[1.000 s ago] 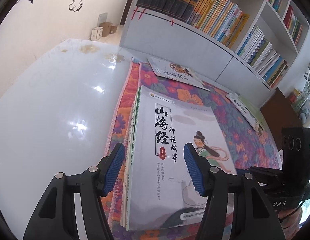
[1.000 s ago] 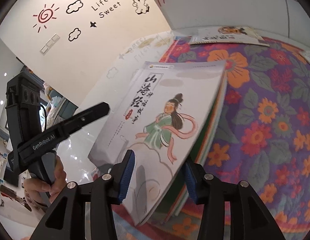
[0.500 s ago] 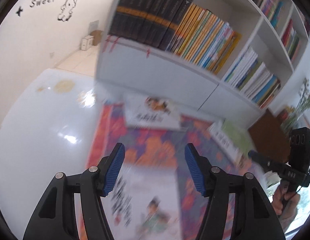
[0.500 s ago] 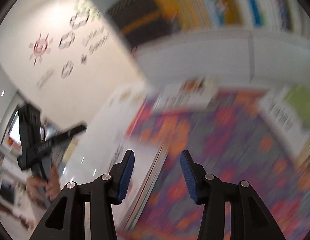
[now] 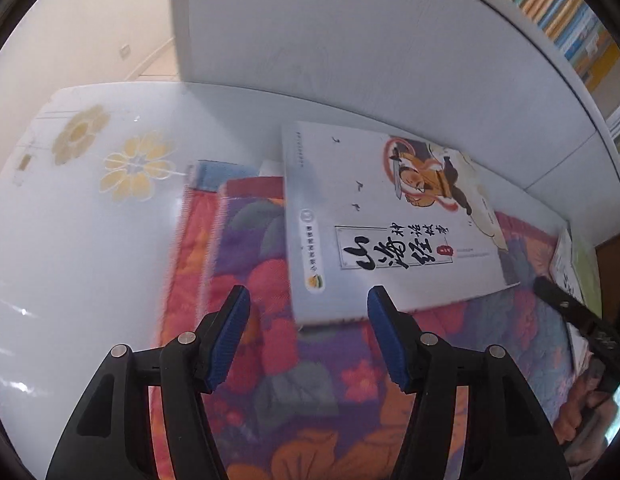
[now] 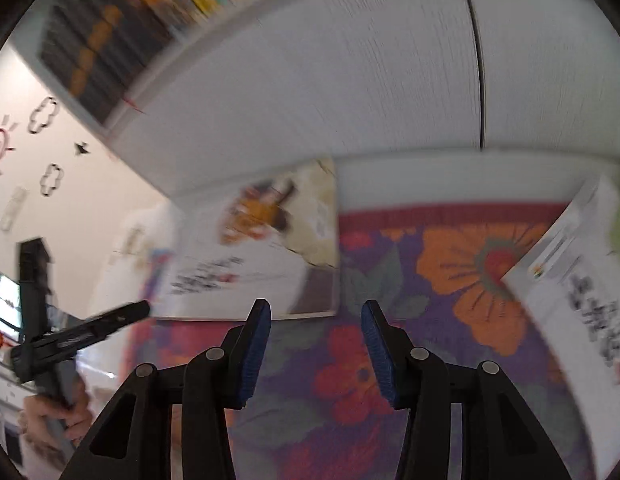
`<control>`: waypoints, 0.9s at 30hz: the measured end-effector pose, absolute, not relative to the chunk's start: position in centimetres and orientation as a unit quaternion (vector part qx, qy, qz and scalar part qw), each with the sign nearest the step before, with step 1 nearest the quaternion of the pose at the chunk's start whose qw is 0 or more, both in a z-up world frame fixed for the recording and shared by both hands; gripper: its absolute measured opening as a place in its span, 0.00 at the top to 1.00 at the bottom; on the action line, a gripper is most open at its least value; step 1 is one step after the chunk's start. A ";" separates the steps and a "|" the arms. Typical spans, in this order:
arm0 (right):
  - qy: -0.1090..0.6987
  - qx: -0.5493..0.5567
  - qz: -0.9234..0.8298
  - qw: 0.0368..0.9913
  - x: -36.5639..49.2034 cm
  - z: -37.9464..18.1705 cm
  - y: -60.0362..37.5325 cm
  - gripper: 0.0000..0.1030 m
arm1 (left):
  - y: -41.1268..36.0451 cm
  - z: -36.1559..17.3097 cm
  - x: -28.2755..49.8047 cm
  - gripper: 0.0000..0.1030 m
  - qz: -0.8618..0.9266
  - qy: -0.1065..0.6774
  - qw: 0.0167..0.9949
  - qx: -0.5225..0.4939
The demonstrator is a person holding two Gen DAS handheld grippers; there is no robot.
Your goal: Organize books
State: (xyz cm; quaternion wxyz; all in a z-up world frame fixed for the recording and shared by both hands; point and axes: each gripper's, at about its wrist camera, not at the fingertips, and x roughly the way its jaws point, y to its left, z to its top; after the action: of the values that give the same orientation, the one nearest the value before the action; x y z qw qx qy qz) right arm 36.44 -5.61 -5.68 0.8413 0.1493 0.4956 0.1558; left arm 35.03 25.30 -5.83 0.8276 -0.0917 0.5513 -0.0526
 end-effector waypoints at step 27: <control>0.508 0.050 0.200 0.836 20.5 -1.3 -11.7 0.49 | 13.1 -0.6 24.1 0.42 -0.187 0.566 0.803 -0.014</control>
State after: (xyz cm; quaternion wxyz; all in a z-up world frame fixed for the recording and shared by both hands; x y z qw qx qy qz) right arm 20.52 -11.73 -1.34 0.8363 0.0497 0.5082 0.1996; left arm 24.10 13.05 -0.57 0.8032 -0.0138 0.5656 -0.1865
